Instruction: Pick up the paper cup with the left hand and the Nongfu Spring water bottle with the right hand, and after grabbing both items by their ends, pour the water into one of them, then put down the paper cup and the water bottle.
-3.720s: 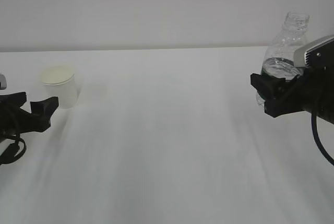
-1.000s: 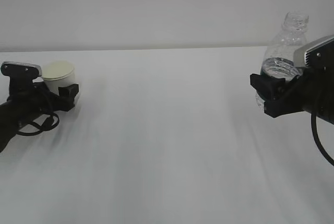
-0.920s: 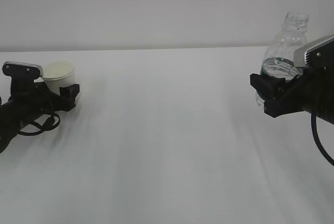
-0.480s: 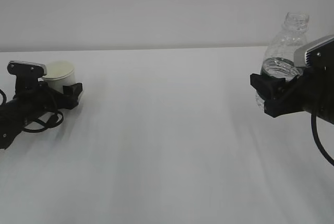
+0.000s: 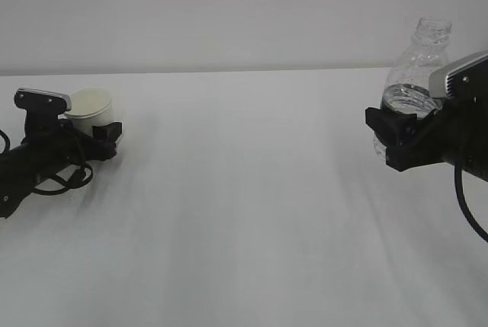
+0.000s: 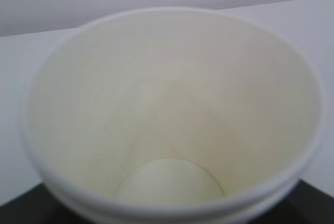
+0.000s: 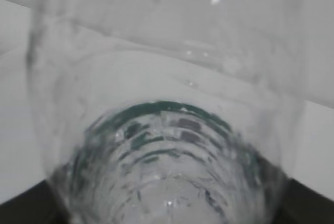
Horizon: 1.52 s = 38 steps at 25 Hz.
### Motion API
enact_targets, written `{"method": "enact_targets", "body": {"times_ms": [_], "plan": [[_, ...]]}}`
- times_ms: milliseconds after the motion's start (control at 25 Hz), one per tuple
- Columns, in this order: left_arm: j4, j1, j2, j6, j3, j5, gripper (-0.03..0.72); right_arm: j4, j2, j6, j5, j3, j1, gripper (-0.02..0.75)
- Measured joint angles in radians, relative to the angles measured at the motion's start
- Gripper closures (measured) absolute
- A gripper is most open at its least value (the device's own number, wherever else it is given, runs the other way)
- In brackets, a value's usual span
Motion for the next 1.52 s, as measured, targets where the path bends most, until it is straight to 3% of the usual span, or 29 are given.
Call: {"method": "enact_targets", "body": {"times_ms": [440, 1080, 1240, 1520], "plan": [[0.190, 0.000, -0.126, -0.069, 0.041, 0.008, 0.173, 0.000, 0.000, 0.000, 0.000, 0.000, 0.000, 0.253], [0.720, -0.002, -0.277, -0.359, 0.047, -0.008, 0.174, -0.002, 0.000, 0.000, 0.012, 0.000, 0.000, 0.254], [0.817, -0.035, -0.291, -0.419, 0.047, -0.028, 0.175, -0.015, 0.000, 0.002, 0.014, 0.000, 0.000, 0.254], [0.838, -0.166, -0.293, -0.436, 0.047, -0.037, 0.175, -0.053, 0.000, 0.002, 0.014, 0.000, 0.000, 0.254]]}}
